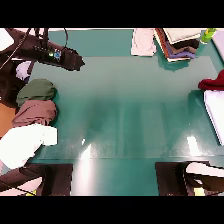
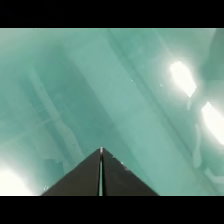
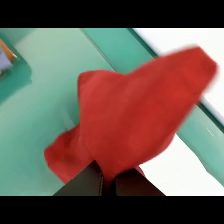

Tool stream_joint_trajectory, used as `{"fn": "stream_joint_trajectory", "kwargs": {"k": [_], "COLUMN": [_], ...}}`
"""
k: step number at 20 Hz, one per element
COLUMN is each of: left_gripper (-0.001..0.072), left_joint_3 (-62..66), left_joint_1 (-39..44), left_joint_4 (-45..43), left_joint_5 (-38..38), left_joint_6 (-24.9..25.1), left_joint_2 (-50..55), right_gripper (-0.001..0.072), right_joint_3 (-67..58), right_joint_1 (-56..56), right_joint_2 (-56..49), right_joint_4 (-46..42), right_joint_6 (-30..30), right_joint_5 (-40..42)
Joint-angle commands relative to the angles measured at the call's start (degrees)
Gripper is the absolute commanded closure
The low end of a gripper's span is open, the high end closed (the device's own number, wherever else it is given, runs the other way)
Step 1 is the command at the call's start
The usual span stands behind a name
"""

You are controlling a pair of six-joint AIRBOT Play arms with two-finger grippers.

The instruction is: Fold the shirts.

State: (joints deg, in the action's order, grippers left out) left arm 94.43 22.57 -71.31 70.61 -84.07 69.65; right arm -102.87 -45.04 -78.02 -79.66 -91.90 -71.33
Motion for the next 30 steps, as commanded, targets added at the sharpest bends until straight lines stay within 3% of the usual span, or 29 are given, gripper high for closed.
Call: {"fn": "stream_joint_trajectory", "kwargs": {"k": [1, 18, 19, 22, 23, 25, 30], "left_gripper": [0.0684, 0.0684, 0.0684, 0.0684, 0.0684, 0.0684, 0.0684], "left_joint_3": [0.0, -0.02, -0.02, 0.0, -0.02, -0.02, -0.02], "left_joint_1": [0.0, 0.0, 0.0, 0.0, 0.0, 0.0, 0.0], "left_joint_4": [0.02, 0.0, 0.0, 0.0, -0.02, -0.02, 0.0], "left_joint_5": [0.61, 2.6, 2.71, 3.28, 3.52, 3.52, 3.52], "left_joint_6": [0.13, 0.57, 0.57, 0.57, 0.59, 0.57, 0.55], "left_joint_2": [0.04, 0.04, 0.04, 0.04, 0.04, 0.04, 0.02], "right_gripper": [0.0693, 0.0687, 0.0664, 0.0178, 0.005, 0.0039, 0.004], "right_joint_3": [2.03, 40.35, 41.66, 42.45, 41.38, 38.14, 32.76], "right_joint_1": [-2.58, -10.14, -10.16, -10.16, -10.16, -9.64, 4.44], "right_joint_2": [1.9, 18.75, 19.04, 18.14, 17.51, 16.65, 16.72], "right_joint_4": [-0.07, -16.55, -16.59, -20.15, -21.07, -19.08, -0.81], "right_joint_6": [-0.44, -1.62, -1.62, -1.51, -1.51, -1.53, -1.53], "right_joint_5": [-3.17, 4.42, 4.83, 4.44, 3.21, 1.75, 2.75]}}
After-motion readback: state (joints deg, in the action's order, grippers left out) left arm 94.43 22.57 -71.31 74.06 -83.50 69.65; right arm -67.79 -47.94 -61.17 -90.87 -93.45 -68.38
